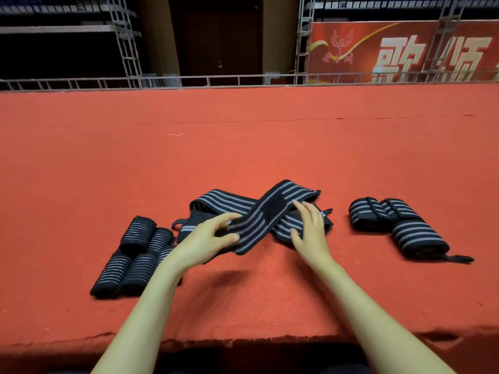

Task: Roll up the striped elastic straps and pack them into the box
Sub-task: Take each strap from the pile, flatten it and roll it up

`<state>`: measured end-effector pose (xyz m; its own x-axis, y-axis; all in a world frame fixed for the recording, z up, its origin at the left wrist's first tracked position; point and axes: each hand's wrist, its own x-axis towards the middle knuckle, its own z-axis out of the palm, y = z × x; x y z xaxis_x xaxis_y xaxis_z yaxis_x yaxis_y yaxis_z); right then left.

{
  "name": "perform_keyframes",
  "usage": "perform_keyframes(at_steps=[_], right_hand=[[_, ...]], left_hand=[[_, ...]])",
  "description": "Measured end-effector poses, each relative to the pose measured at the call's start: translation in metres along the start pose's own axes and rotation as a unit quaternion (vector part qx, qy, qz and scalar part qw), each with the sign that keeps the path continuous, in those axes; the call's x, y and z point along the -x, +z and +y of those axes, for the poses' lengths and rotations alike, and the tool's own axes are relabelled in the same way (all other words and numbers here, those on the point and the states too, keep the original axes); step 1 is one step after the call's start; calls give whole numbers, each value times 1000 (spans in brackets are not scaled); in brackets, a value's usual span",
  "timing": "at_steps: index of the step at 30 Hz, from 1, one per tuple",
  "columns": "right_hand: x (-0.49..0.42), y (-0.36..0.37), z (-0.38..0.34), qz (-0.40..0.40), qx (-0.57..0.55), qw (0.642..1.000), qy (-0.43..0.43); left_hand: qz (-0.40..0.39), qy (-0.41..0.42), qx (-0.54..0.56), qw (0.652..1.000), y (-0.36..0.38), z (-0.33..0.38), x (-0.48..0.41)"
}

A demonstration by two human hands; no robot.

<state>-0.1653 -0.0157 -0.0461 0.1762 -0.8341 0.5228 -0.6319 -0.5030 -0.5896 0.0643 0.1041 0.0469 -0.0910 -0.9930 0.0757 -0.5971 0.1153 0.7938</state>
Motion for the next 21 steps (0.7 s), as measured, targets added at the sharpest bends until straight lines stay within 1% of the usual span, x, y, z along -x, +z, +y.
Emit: perform_keyframes(at_steps=[2,4,6,8,11,14,16,18,20,21], right_hand=[[-14,-4,-18,-33,57,994,-82],[-27,-6,-34,-84,146,974,-151],[-37,-4,-42,-144,218,949,-178],[-47,-1,-47,-168,247,936,-187],[-60,-4,-47,-130,259,939,-188],[-62,-20,-33,-68,265,958,-90],[-54,-30,-18,-11,264,964,-33],[-40,-38,-6,34,248,968,3],[-22,-45,5,74,222,972,20],[-12,-49,9,93,209,973,15]], left_hand=[[14,43,-131,990,1,-4,5],[24,69,-200,977,-1,-6,12],[40,87,-239,966,-2,-10,19],[65,107,-265,956,-2,-16,28],[144,129,-249,949,3,-32,39],[198,137,-243,940,10,-54,43],[213,137,-242,937,17,-63,47],[224,141,-233,936,25,-71,52],[232,129,-219,939,32,-81,57],[229,119,-211,943,35,-87,60]])
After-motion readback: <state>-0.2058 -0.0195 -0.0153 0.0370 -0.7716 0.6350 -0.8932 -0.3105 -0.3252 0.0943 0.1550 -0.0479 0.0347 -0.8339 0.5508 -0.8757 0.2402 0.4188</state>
